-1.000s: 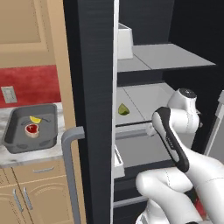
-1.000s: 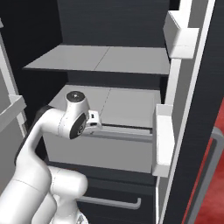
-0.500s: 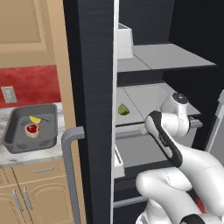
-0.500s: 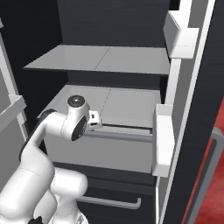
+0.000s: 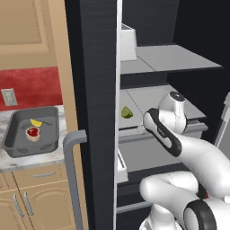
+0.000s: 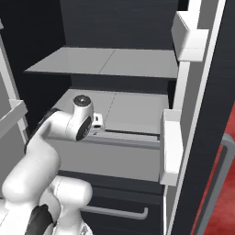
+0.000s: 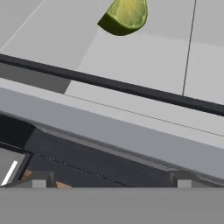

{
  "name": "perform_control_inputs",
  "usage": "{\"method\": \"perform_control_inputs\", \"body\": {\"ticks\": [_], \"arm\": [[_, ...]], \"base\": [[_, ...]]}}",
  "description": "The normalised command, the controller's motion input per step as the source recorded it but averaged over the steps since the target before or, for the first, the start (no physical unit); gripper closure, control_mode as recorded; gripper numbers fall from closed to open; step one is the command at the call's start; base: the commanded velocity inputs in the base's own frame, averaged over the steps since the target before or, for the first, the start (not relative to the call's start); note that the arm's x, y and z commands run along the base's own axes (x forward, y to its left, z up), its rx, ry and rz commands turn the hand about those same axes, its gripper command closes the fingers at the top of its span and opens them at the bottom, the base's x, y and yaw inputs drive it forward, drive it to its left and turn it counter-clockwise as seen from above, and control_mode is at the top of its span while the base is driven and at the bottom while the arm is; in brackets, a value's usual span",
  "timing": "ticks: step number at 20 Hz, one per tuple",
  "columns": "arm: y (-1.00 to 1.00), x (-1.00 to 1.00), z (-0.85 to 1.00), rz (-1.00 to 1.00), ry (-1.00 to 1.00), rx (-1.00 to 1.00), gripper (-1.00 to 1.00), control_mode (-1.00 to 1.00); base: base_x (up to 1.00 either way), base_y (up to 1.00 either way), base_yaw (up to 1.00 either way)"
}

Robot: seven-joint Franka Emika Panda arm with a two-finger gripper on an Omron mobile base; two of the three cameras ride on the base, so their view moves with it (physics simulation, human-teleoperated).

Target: Place one lemon wedge and one steak in each tupperware on the nearby counter, to pack two identical lunches.

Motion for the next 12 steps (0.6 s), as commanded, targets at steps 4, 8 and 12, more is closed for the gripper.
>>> {"method": "perform_control_inputs", "body": {"ticks": [4,8,12], "arm": [[0.50,0.55,0.01,0.00,0.03,0.01,-1.00,-1.00],[0.24,0.60,0.08,-0.04,0.00,0.01,-1.00,-1.00],[0.17,0.59,0.05,-0.09,0.00,0.00,-1.00,-1.00]], "base": [[0.00,0.00,0.00],[0.00,0.00,0.00],[0.00,0.00,0.00]]}}
